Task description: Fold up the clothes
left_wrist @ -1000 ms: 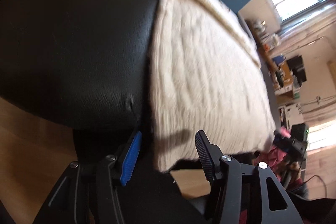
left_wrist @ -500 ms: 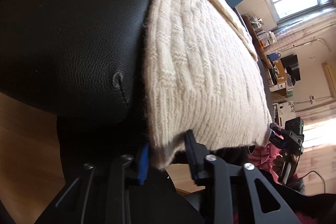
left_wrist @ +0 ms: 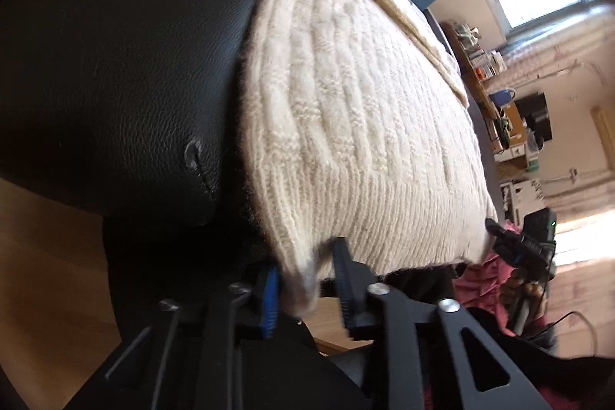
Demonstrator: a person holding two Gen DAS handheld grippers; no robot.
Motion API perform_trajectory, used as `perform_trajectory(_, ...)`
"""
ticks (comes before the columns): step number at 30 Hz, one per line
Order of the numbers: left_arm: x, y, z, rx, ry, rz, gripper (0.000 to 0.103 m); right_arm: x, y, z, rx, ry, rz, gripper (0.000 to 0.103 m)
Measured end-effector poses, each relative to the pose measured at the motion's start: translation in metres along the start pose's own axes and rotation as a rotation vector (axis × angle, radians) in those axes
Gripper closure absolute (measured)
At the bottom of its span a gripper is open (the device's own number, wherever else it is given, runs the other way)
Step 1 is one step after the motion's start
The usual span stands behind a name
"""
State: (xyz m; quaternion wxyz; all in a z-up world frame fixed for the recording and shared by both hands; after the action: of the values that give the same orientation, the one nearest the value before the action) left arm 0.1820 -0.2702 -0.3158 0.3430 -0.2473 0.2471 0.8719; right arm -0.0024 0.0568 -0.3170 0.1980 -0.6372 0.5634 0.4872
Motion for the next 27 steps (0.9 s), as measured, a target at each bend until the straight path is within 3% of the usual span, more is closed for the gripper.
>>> perform_trajectory(4, -0.012, 0.007, 0.009, 0.007, -0.035, 0.044, 0.096, -0.009, 0.003, -0.019, -0.042, 0.048, 0.018, 0.091)
perform_trajectory(7, -0.031, 0.023, 0.031, 0.003, -0.142, 0.121, 0.096, -0.024, 0.018, -0.035, -0.050, 0.132, 0.083, 0.091)
perform_trajectory(10, -0.045, 0.044, 0.049, 0.018, -0.206, 0.174, 0.096, -0.030, 0.034, -0.042, -0.062, 0.140, 0.117, 0.092)
perform_trajectory(21, -0.076, 0.146, 0.121, 0.107, -0.395, 0.315, 0.096, -0.073, 0.120, -0.075, -0.023, 0.256, 0.280, 0.092)
perform_trajectory(27, -0.074, 0.218, 0.133, 0.143, -0.382, 0.359, 0.096, -0.070, 0.193, -0.078, 0.027, 0.270, 0.347, 0.093)
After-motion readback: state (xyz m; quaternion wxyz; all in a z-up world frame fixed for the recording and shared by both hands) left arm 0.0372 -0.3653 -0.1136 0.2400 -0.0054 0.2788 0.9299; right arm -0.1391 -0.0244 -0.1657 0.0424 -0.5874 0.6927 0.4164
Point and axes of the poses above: each gripper's, at about its wrist camera, not at the fingertips, and x roughly the way its jaws point, z to its right, y to its top, the point moved 10 cm from there along x, roughly the way its jaws point, and after that the axes turned 14 degrees about -y, right-handed, at the moved point
